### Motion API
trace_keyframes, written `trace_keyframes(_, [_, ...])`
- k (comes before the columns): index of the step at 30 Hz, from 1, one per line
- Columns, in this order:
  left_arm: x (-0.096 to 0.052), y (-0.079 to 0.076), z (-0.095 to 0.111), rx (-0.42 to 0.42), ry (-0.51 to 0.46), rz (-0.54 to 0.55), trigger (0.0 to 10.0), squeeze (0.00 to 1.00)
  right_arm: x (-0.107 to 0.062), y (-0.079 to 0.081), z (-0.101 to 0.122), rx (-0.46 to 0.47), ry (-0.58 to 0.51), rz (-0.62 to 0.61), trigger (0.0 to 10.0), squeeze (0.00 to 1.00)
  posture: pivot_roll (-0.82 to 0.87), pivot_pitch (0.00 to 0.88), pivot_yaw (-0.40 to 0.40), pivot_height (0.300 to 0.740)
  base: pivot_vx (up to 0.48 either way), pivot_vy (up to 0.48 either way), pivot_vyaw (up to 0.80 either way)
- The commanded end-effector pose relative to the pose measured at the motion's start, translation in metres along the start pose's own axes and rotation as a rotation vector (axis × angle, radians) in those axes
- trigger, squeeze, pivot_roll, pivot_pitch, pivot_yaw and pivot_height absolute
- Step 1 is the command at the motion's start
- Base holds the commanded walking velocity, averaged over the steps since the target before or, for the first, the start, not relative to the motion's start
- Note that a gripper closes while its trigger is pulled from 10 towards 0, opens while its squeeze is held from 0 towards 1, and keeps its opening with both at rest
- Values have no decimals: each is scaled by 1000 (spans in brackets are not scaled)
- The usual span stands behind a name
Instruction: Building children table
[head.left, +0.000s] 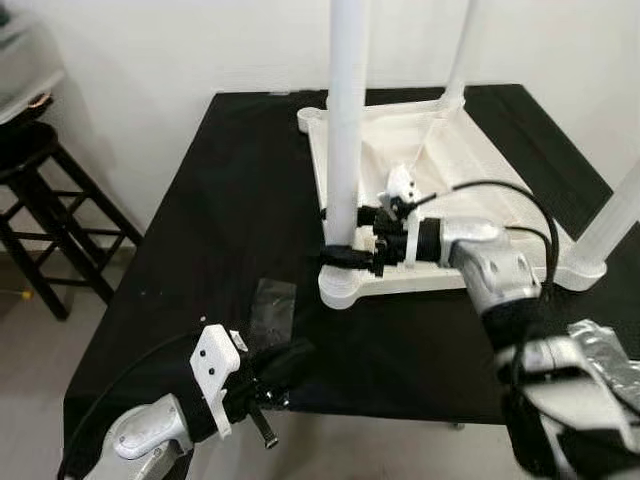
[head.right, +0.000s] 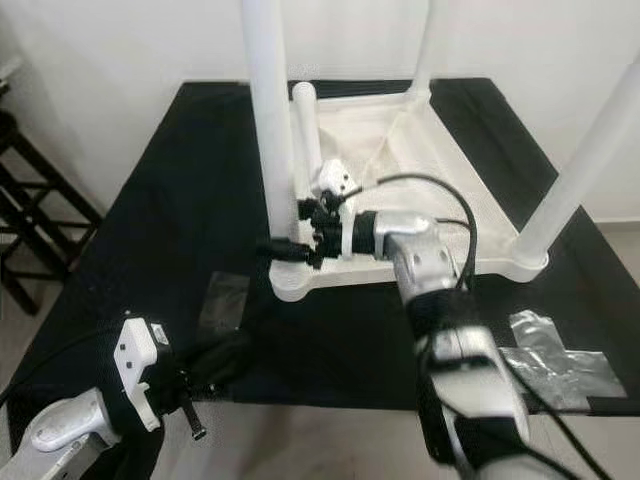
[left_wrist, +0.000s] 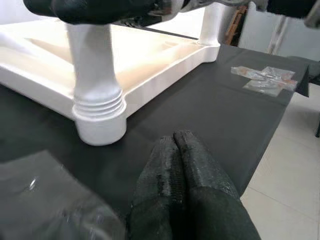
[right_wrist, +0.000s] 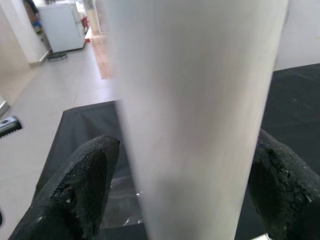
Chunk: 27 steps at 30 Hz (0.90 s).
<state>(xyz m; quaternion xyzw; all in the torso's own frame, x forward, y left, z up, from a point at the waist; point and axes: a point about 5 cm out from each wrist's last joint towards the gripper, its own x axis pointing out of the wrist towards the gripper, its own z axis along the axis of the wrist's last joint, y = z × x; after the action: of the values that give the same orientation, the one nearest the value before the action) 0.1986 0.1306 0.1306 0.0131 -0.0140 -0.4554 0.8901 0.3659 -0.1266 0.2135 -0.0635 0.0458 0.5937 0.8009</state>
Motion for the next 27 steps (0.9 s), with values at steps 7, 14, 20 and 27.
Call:
trace_keyframes(7, [-3, -1, -1, -10, 5, 9, 784, 0, -10, -5, -9, 41, 13, 30, 0, 0, 53, 108, 20, 740, 0, 0, 0])
trace_keyframes(14, [-3, -1, -1, -11, 4, 8, 784, 0, -17, -11, -14, 43, 11, 19, 0, 0, 49, 110, 22, 740, 0, 0, 0])
trace_keyframes(20, [-3, -1, 0, -10, 3, 8, 784, 0, -27, -7, -31, 6, 9, -162, 0, 0, 36, 115, 23, 740, 0, 0, 0])
trace_keyframes(27, [-5, 2, 1, -9, 7, 8, 588, 0, -8, 31, -74, 213, 36, -959, 0, 0, 35, 130, 26, 740, 0, 0, 0])
